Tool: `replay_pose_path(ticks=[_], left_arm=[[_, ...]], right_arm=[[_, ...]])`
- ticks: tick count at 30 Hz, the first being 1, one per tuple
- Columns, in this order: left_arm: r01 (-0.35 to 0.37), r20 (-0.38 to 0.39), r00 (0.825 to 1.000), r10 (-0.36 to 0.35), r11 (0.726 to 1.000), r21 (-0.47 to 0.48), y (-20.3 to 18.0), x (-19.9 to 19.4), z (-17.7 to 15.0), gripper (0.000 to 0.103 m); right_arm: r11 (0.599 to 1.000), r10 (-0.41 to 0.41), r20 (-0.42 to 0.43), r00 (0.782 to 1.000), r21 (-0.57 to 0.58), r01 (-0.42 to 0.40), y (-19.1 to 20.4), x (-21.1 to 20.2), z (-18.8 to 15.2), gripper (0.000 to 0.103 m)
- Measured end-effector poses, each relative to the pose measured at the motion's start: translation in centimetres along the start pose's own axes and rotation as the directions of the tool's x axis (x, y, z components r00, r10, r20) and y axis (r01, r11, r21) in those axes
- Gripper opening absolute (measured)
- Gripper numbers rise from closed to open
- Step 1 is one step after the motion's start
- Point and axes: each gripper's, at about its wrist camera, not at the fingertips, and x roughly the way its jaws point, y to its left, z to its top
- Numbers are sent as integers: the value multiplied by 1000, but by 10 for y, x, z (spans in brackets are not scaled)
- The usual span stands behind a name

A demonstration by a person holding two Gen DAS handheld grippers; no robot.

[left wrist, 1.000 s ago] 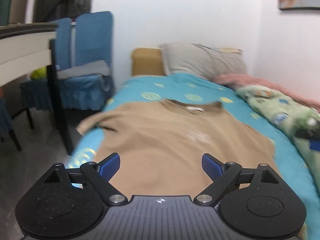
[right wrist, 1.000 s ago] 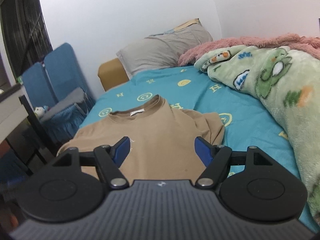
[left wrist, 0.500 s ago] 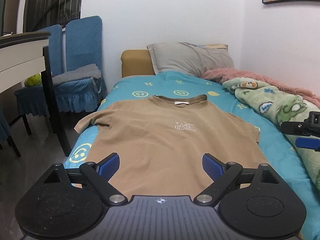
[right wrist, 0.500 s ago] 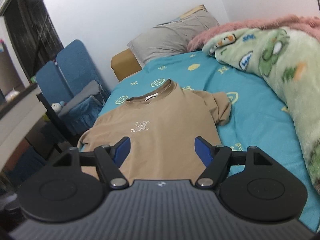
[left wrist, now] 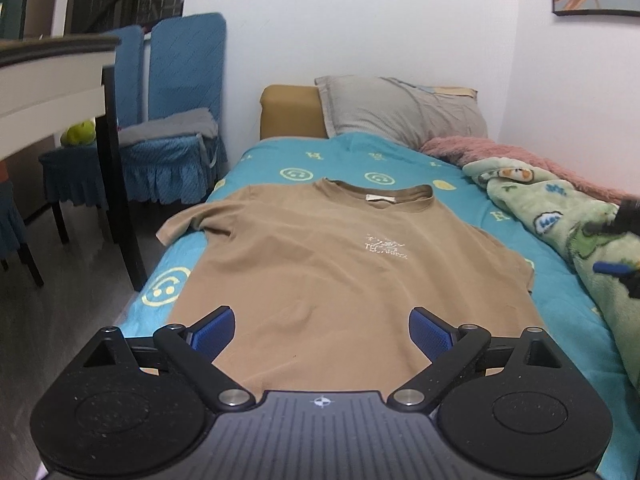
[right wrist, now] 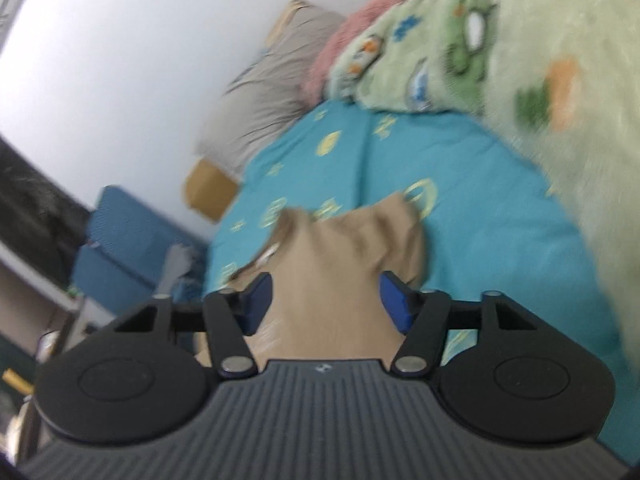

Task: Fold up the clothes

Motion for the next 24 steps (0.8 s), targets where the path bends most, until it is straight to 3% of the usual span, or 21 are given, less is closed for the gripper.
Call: replay_pose_path(ticks=[7,13,14,15,18,21,24], left_arm=[[38,-43,998,-42,995,-92,9,41,4,95],[42,-45,998,-46,995,-90,12,74,6,95],[44,-51,997,-50,994,-104,15,78,6,95],[48,-56,997,-55,992,-115,17,82,6,95],[59,-58,996,-67,989,-137,19,87,6,95],[64,-54,996,-74,985,-161,22,89,5,95],[74,-51,995,-84,983,-169,21,88,4,95]], right_arm=[[990,-50,-68,996,130,58,-42,81,1,51],[990,-114,-107,988,77,122,-52,135,-5,51],[992,-109,-92,990,55,115,-50,138,-5,50],[994,-103,-70,992,28,105,-47,139,-5,36],[993,-85,-19,996,-86,83,-27,138,-2,16],[961,-47,39,998,-270,56,9,129,-2,12],[880,22,61,998,-475,9,54,121,-11,12]])
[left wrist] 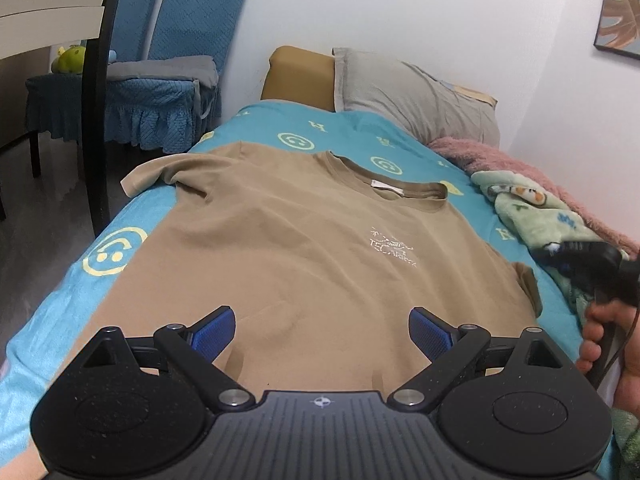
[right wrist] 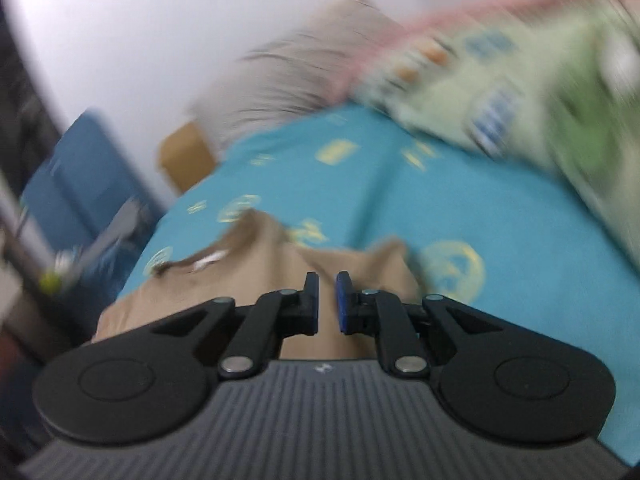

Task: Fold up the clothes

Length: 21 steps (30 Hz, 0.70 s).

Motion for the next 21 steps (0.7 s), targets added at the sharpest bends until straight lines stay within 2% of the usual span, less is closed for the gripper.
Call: replay_pose_path(ticks=[3,6,10,13,14,16,17,18,19,21], left_arm=[[4,11,1000,-4,1000,11,-1,-2,-1,95],[-9,26,1000,8,999,42,-3,-3,-2,95],[-15,38,999,13,998,54,-4,-4,-1,95],[-27,40,999,25,999,47,-4,-5,0,95],[-30,39,999,29,999,44,-3,-7,0,95],[-40,40,998,38,998,40,-2,-9,0,95],[-46,42,998,44,998,41,-1,-11,0,95],[-52,44,998,50,998,42,-1,-13,0,95],[-59,46,997,57,997,46,0,-15,0,95],[-78,53,996,75,996,53,2,-20,-1,95]], right_arm=[[987,55,-25,998,-149,-58,44,-1,-5,12],[985,80,-58,995,-148,-88,63,-3,-12,12],[975,25,-58,998,-218,-37,72,-27,-18,13],[982,-21,-44,999,-188,13,76,-49,-29,15],[984,-41,-52,998,-174,31,79,-54,-35,21],[982,-80,-75,994,-175,66,88,-58,-53,51],[979,-96,-82,992,-186,79,95,-58,-64,80],[973,-106,-76,991,-212,88,101,-57,-75,89],[964,-111,-62,992,-250,93,107,-54,-87,87],[944,-126,-97,987,-318,89,114,-41,-108,88]])
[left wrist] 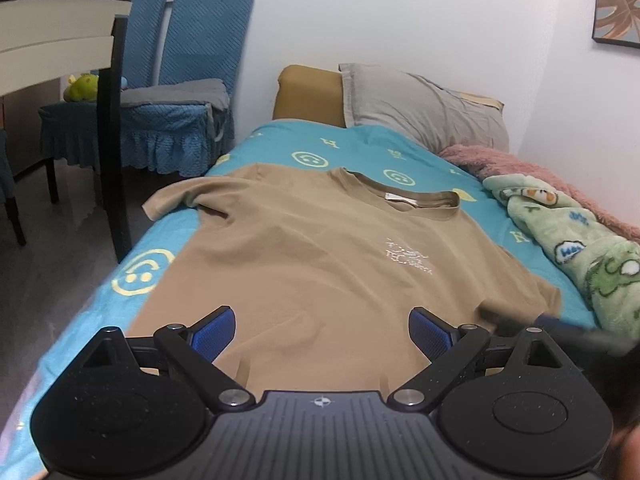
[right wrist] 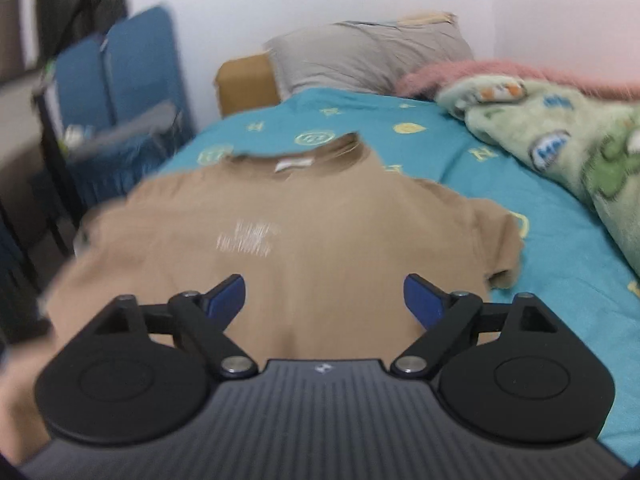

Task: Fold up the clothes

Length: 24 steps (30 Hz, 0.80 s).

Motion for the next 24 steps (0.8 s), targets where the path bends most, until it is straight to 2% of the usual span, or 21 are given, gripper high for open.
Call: replay_pose_path(ticks=[2,5,8,11,24], left_arm=[[-15,1,1000,15,1000,0,3,-3,0,95],[-22,-10,1000,22,1000,-17,9,-1,0,95],[-18,-31,999,18,999,-29,11,5,0,95],[-13,-46,999,11,999,-36,11,10,0,95],[-2,-30,1000,0,999,-50,11,5,4,95]], right_arm=[[998,-2,-59,998,-66,-2,11,16,-15,88],[996,-15,-74,997,-87,9,14,21,-16,88],[998,-14,-95,995,-63,8,9,25,-16,103],[1000,8,-96,995,-28,-11,4,22,-18,103],[999,9,-104,995,-31,-13,10,26,-18,103]])
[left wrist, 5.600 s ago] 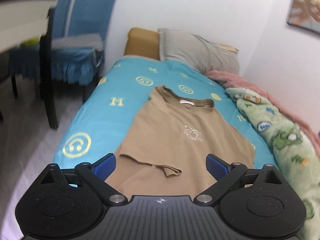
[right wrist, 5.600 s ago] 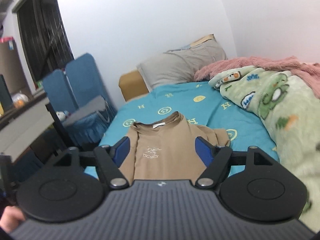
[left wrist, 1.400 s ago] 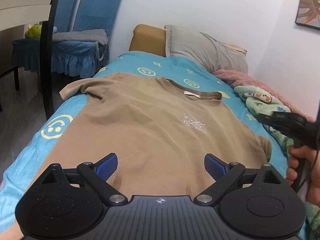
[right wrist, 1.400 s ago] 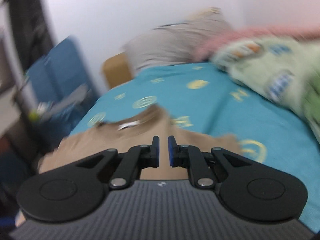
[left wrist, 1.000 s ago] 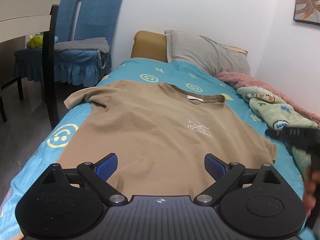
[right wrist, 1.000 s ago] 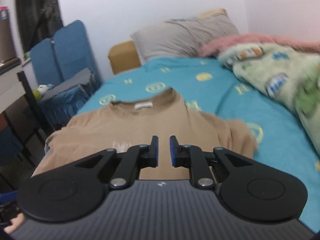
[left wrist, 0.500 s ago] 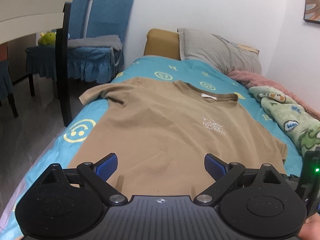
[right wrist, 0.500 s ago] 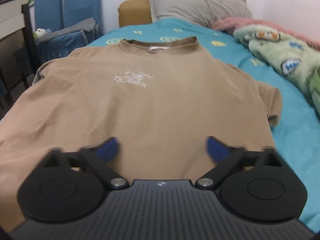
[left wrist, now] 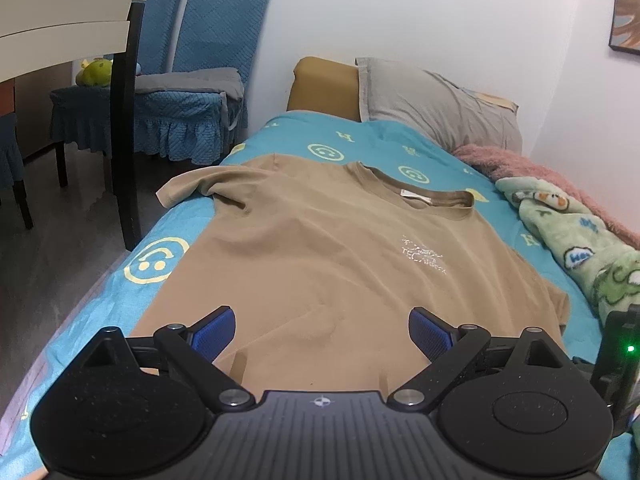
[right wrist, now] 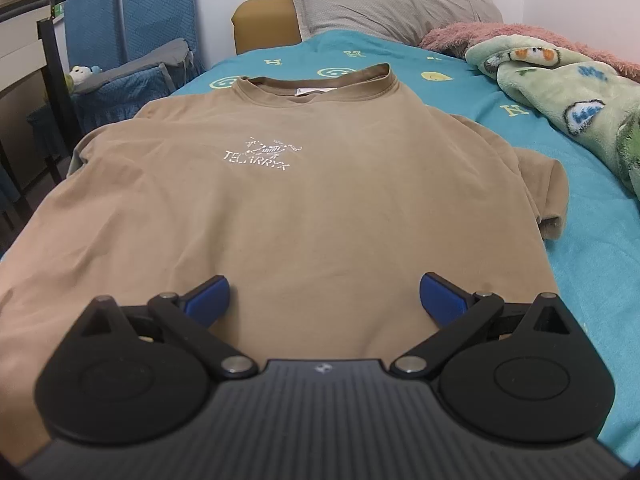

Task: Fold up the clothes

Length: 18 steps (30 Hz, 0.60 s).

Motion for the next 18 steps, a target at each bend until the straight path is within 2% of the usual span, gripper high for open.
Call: replay_pose_path(ticks=[18], left_arm=[[1,24,1000,-3,996,89,-20,-17,-6,95]], right_arm=[[1000,0,0,1000,1,0,1,0,0,103]])
